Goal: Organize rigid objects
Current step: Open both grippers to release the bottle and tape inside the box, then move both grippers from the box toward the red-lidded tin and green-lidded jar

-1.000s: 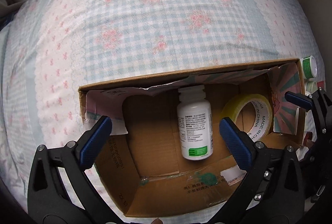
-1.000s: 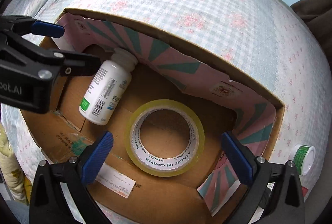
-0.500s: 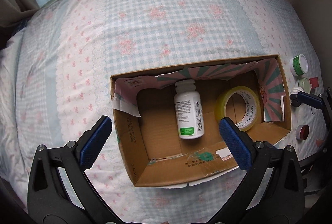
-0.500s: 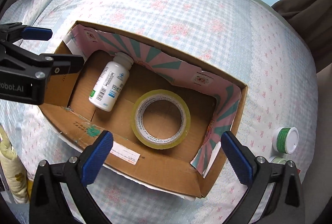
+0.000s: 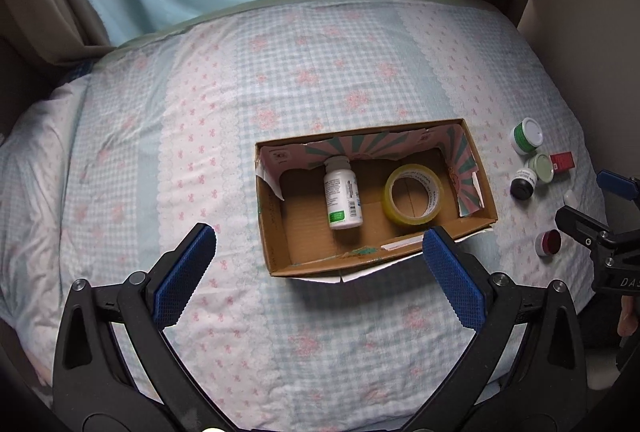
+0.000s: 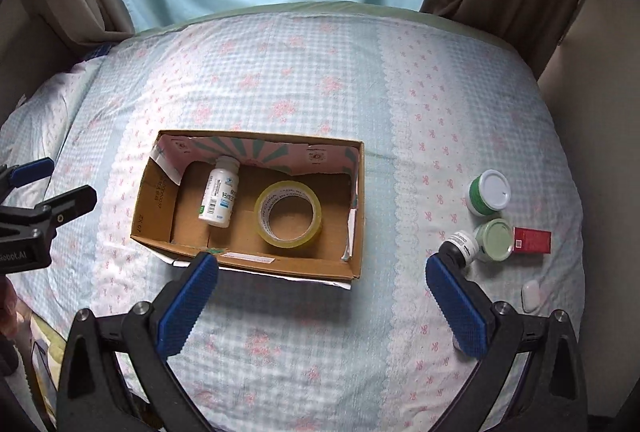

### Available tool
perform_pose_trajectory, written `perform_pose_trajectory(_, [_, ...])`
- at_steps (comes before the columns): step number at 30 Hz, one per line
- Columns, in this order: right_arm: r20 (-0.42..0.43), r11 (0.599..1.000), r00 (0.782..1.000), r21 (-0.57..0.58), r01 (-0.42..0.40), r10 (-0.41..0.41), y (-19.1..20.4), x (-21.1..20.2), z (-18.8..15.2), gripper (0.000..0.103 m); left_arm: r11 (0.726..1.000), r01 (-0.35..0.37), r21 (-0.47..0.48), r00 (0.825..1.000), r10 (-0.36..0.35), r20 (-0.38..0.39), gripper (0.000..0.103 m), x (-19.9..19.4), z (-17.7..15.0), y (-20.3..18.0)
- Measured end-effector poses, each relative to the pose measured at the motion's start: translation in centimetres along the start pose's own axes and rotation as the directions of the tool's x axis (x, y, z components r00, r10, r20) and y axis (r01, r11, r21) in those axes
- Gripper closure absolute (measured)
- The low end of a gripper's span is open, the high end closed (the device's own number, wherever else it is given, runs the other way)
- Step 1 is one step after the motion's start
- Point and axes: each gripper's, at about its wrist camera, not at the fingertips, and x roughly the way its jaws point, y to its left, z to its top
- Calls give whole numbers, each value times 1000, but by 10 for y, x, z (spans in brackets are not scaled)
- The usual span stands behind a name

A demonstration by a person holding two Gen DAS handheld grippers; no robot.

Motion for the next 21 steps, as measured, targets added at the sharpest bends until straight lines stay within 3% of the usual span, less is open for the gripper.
perform_pose_trajectory(6, [55, 998, 998, 63, 15, -19, -39, -50, -16, 0, 1000, 23, -11, 998, -22, 64, 0, -43, -6, -23])
perform_pose_trajectory(10, [93, 998, 994, 46, 46, -50, -71, -78, -27, 0, 999, 33, -14, 995, -32, 96, 0, -66, -12, -48])
perform_pose_trajectory(16, [136, 995, 989, -78, 66, -55, -131, -97, -40, 0, 999, 30, -22, 992, -27, 121, 0, -82, -24, -104])
perform_pose_trajectory(21, [132, 976, 991, -219, 15, 15, -187, -88, -49, 0, 998, 18, -61, 994, -11, 107, 0, -73, -39, -165])
